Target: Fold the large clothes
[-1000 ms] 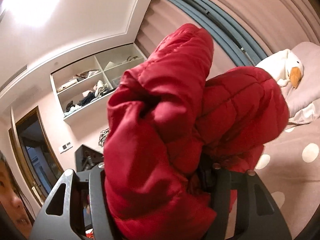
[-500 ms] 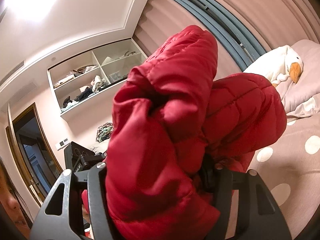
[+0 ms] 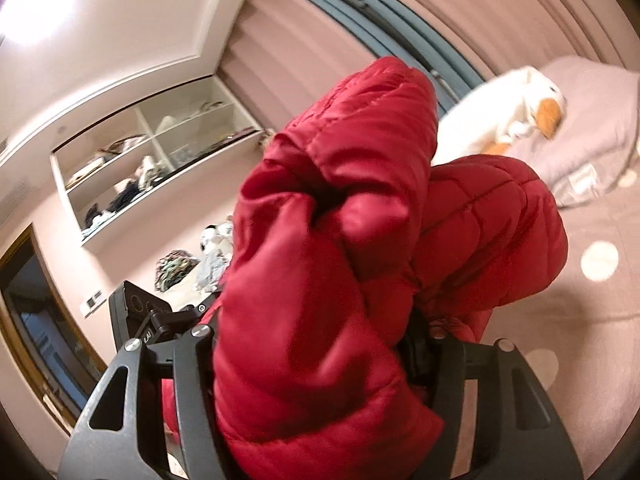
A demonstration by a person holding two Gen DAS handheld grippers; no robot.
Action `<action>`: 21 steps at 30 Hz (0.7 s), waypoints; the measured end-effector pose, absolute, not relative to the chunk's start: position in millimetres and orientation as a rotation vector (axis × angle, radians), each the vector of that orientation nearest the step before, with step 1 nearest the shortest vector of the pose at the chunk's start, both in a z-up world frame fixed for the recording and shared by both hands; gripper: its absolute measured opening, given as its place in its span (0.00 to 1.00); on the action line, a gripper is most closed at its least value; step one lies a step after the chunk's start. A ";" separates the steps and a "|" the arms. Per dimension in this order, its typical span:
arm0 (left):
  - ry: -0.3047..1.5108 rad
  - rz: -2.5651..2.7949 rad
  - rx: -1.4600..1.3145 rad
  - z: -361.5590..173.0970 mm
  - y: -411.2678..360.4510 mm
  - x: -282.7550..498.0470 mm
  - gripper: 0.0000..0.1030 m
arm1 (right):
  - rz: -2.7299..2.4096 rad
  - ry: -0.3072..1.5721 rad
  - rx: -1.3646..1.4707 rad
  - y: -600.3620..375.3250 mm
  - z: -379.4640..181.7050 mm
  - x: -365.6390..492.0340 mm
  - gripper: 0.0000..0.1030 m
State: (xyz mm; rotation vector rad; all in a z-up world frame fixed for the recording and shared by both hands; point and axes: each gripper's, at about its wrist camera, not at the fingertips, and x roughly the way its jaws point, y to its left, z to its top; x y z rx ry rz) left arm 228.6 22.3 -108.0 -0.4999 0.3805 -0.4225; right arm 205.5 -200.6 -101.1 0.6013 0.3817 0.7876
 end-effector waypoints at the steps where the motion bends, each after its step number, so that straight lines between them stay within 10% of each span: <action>1: 0.386 -0.427 -0.496 -110.1 20.9 231.9 0.77 | 0.781 0.387 0.606 -202.5 -103.7 207.5 0.59; 17: 0.492 -0.345 -0.408 -161.4 7.9 278.9 0.77 | 0.627 0.529 0.609 -202.6 -146.6 245.2 0.59; 21: 0.658 -0.260 -0.370 -218.1 2.4 307.6 0.77 | 0.470 0.661 0.553 -198.2 -188.5 268.2 0.73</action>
